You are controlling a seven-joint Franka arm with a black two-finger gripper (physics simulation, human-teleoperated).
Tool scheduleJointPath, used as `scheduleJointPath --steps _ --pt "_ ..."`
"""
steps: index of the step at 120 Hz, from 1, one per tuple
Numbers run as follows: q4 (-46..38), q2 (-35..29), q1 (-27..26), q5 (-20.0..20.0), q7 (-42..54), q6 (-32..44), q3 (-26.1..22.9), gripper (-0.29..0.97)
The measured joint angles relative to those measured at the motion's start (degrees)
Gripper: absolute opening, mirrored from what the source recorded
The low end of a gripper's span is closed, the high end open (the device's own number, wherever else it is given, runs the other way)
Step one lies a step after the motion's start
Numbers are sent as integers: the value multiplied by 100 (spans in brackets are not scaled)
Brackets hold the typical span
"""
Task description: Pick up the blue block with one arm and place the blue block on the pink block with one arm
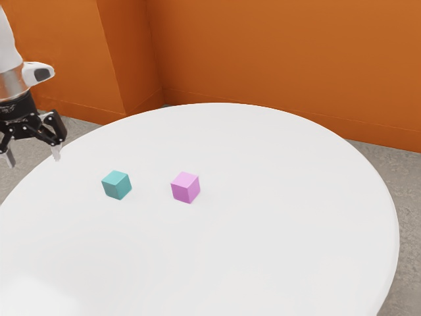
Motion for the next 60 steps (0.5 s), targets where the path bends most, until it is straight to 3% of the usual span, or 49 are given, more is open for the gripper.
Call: scheduleJointPath --steps 8,16,26,42,60 --pt "-1063 -707 0 -299 -6 295 261 68" --pt "-1648 -1094 -6 -264 -10 378 805 68" --pt "-1892 -1212 -8 325 91 585 1095 68" --pt "-2120 -753 -8 1376 786 1388 1053 68" --pt "-2089 209 -27 1806 1867 2600 851 68"
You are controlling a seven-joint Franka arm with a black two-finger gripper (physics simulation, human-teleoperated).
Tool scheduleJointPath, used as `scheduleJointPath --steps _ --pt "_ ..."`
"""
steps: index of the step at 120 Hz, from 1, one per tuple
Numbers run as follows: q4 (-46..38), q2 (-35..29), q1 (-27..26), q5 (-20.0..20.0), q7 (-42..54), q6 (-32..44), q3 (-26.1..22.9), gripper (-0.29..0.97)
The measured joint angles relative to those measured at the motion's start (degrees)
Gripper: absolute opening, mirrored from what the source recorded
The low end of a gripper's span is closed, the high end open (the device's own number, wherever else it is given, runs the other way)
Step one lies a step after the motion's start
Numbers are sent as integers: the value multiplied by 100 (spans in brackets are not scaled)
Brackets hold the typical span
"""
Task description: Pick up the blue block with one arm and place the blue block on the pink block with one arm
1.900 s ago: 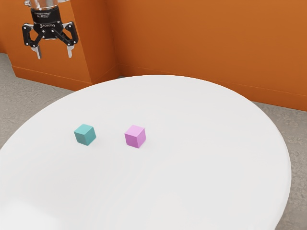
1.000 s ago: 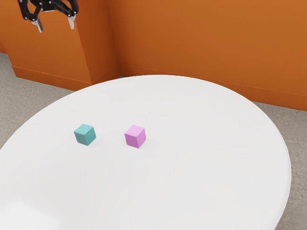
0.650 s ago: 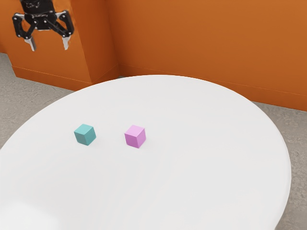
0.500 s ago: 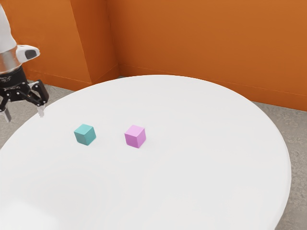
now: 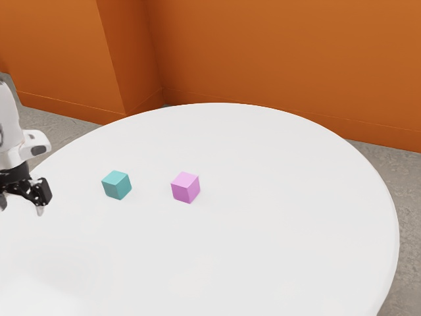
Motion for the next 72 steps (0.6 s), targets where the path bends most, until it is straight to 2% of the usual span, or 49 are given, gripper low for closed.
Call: scheduleJointPath --steps 14,26,48,72 --pt "154 594 -13 59 857 942 149 68" --pt "658 1604 -22 -220 1497 1585 193 68" --pt "1809 3232 -24 -1284 2330 2154 75 68" --pt "3677 4993 70 -2068 3091 2016 53 68"
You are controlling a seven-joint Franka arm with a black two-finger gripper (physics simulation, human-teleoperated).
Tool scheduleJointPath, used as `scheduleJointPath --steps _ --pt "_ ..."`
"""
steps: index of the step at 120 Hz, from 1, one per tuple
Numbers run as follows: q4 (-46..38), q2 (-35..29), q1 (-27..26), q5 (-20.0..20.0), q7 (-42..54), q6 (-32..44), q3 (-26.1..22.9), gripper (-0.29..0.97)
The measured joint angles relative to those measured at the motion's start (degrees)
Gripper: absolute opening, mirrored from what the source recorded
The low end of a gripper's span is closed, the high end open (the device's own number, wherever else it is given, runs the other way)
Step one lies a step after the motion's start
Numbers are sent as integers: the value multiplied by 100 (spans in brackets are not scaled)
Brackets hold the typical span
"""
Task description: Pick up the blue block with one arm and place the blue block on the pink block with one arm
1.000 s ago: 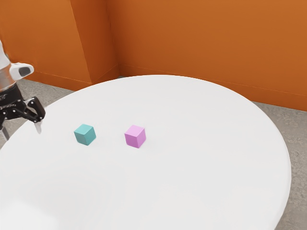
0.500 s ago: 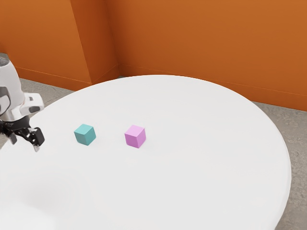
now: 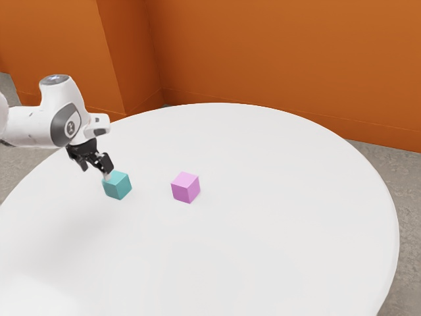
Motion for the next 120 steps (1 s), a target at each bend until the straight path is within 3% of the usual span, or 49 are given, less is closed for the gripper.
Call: scheduleJointPath --steps 19,41,78,120 --pt "898 709 150 -508 597 -483 7 68" --pt "1191 856 167 -772 1005 -1244 23 68" --pt "1715 1158 168 -829 903 -2067 28 68" --pt "2176 1480 161 -536 638 -2243 -73 68"
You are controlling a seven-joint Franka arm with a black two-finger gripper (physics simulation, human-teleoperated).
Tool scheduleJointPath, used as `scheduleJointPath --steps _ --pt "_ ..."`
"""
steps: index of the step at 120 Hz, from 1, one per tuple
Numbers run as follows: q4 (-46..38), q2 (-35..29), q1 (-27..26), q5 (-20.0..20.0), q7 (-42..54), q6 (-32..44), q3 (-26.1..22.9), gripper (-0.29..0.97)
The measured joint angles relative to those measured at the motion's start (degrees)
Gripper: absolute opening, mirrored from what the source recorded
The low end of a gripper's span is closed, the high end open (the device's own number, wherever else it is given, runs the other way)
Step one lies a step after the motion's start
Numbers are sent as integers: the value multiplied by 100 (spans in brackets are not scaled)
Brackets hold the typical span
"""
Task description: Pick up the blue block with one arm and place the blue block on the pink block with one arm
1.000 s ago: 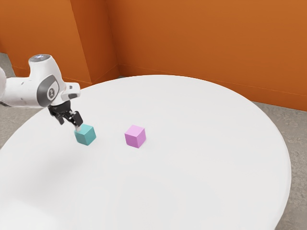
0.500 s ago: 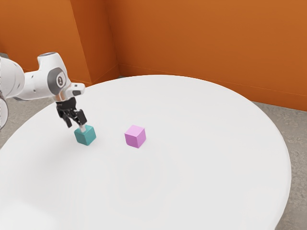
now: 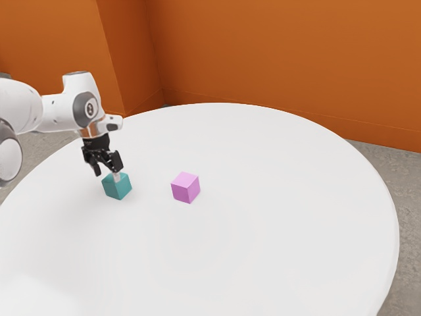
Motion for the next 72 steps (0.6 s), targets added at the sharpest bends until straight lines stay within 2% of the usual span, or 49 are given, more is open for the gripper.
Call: scheduleJointPath --steps 72 --pt "446 344 -2 28 -40 -23 -40 68"
